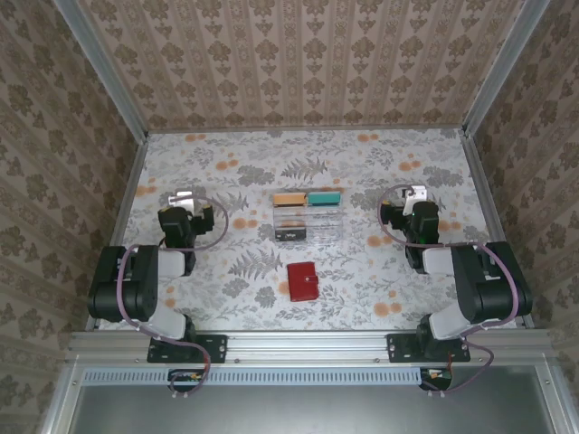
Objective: Take the credit cards out of the card holder
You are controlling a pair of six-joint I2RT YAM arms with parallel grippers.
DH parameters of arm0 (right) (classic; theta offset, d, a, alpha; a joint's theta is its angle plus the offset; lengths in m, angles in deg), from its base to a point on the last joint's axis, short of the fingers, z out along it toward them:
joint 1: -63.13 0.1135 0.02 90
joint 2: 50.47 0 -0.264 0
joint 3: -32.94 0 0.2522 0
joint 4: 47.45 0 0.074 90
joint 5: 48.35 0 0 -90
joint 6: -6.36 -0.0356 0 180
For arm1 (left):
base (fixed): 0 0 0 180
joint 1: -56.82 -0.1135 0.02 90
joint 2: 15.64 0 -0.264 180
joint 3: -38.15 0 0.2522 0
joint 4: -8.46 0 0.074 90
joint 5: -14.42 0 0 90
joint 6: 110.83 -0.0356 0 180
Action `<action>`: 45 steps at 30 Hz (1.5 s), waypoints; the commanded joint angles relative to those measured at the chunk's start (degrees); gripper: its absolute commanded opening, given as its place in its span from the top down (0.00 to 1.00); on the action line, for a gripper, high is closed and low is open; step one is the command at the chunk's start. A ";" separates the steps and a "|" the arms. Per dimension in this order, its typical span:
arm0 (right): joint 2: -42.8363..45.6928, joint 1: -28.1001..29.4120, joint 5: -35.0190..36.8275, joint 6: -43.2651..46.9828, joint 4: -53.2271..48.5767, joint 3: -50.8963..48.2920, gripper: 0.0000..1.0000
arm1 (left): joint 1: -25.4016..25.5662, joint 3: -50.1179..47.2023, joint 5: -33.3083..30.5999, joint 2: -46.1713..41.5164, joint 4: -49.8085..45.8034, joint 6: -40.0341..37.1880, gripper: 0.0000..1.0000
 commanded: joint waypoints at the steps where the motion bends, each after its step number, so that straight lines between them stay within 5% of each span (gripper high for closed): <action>1: -0.76 -0.25 0.92 -0.50 1.64 1.05 0.00 | -0.44 1.44 0.80 0.65 1.74 -0.89 0.00; 25: -0.70 -0.25 0.88 -0.49 1.63 1.10 0.00 | -1.05 1.63 2.21 0.41 1.04 -0.54 0.00; 29: -0.70 -0.25 0.86 -0.48 1.69 1.02 0.00 | -1.58 2.28 10.13 0.30 -0.22 -2.98 0.00; 36: -0.30 -0.68 -7.41 2.33 2.79 0.22 0.00 | -1.93 2.49 9.15 0.56 -0.35 -2.17 0.00; 45: -0.47 -0.86 -1.96 -0.16 1.19 1.26 0.00 | -2.11 2.35 9.47 -0.54 -0.66 -2.38 0.00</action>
